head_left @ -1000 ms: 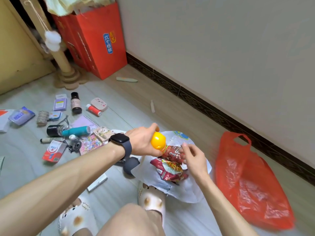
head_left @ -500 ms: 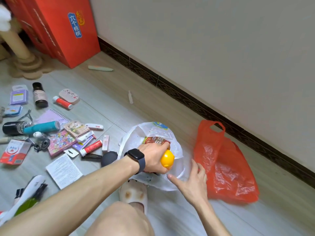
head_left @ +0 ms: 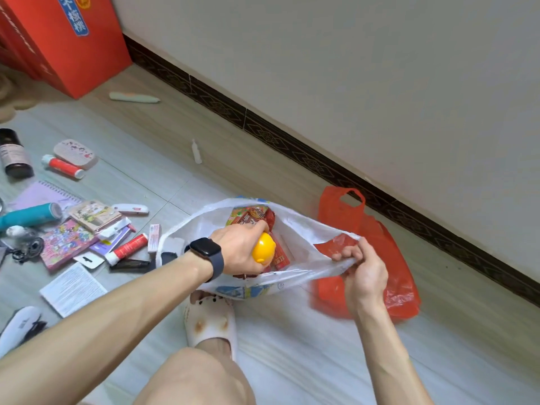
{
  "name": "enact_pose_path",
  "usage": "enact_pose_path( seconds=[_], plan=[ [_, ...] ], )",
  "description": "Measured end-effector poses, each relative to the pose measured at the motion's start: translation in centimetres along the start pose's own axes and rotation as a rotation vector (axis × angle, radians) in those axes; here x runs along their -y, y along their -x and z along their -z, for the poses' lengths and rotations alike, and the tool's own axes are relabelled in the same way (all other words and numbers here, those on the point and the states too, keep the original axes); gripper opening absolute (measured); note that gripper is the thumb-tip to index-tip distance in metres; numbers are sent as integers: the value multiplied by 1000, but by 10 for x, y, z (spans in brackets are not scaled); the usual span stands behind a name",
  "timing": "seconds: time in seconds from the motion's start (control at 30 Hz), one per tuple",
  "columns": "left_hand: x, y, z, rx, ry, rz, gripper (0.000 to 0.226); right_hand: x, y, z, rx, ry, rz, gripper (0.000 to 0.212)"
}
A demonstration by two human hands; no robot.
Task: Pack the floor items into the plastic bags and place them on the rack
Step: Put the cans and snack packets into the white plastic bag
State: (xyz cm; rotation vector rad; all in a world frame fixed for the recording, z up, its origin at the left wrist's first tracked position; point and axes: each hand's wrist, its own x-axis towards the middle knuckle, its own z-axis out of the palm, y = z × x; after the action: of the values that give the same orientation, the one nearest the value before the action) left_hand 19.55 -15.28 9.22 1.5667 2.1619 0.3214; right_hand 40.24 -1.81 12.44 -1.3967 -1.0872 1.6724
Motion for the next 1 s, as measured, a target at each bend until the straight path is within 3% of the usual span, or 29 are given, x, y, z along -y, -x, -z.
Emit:
enact_pose_path(
  seconds=[0.13, 0.27, 0.37, 0.47, 0.63, 0.73, 0.8, 0.87, 0.93, 1.0],
  plan=[
    [-20, -18, -18, 54, -49, -38, 63, 15, 22, -6, 123, 89, 65, 49],
    [-34, -29, -46, 112, -201, -83, 61, 17, 29, -12, 114, 121, 92, 43],
    [-30, -33, -59, 62, -369, -174, 63, 19, 26, -17, 127, 163, 123, 43],
    [-25, -30, -56, 53, -363, -226, 74, 15, 18, -14, 74, 218, 150, 41],
    [15, 0, -21, -148, -371, 21, 63, 5, 6, -2, 39, 444, 213, 34],
    [48, 26, -1, -207, -401, 430, 68, 5, -1, -4, 38, 496, 217, 28],
    [63, 38, 10, -80, -143, 691, 73, 6, -2, -6, 50, 481, 208, 27],
    [68, 45, 21, -10, 186, 793, 60, 6, -1, -11, 77, 492, 204, 26],
    [64, 40, 43, -127, 622, 860, 35, 13, 0, -20, 105, 512, 202, 25],
    [51, 26, 81, -367, 1102, 819, 30, 31, 1, -33, 134, 455, 222, 25]
  ],
)
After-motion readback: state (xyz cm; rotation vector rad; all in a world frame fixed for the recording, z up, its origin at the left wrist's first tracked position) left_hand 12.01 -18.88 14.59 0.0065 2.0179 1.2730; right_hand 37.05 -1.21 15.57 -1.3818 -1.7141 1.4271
